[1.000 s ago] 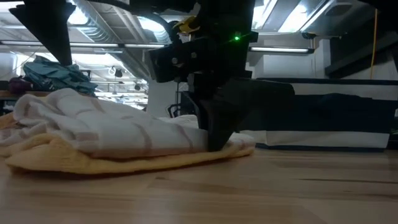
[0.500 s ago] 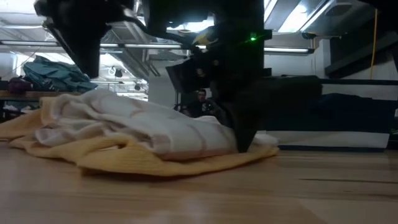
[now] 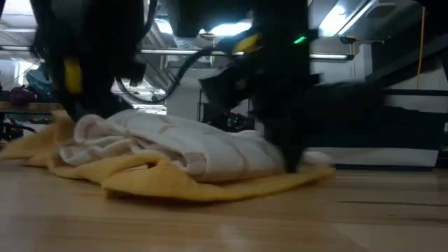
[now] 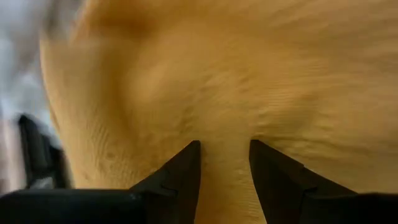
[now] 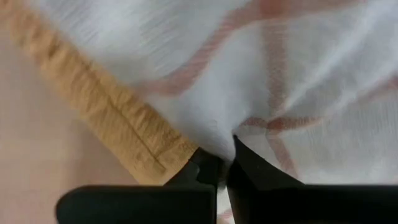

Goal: Fold towel
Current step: Fold the white-and-brown checkered towel

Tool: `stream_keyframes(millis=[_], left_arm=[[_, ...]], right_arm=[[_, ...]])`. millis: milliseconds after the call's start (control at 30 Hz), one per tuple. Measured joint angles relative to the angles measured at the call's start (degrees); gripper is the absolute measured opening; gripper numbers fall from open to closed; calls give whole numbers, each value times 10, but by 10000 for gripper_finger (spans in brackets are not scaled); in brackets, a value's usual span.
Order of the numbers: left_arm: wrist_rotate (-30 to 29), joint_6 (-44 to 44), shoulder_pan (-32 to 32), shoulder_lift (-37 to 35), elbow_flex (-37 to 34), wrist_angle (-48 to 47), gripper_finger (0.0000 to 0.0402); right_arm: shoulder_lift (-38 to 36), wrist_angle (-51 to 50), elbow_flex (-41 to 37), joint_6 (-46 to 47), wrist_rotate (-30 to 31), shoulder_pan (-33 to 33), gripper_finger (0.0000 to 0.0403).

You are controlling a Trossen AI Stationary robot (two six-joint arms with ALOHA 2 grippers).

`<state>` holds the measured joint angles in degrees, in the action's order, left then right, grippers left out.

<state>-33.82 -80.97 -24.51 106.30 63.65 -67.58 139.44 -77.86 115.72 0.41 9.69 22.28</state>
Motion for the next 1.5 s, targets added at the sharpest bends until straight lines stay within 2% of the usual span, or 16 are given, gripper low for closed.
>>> stream_keyframes(millis=[133, 400, 867, 1033, 1300, 1500], left_arm=[[6, -39, 1, 0, -42, 3, 129], [30, -52, -2, -2, -94, 38, 129], [42, -50, 4, -1, -100, 17, 129], [43, -26, 4, 0, -100, 17, 129], [42, 16, 4, 0, -100, 18, 129], [42, 19, 3, 0, -100, 18, 129]], right_arm=[[-1, -8, 1, 4, -24, 6, 7], [0, -38, 0, 9, -33, 36, 12], [1, -97, -5, 12, -89, 87, 13], [-1, -113, -46, 13, -127, 109, 14], [-6, -137, -138, 15, -152, 159, 14], [-16, -133, -181, 41, -196, 191, 14]])
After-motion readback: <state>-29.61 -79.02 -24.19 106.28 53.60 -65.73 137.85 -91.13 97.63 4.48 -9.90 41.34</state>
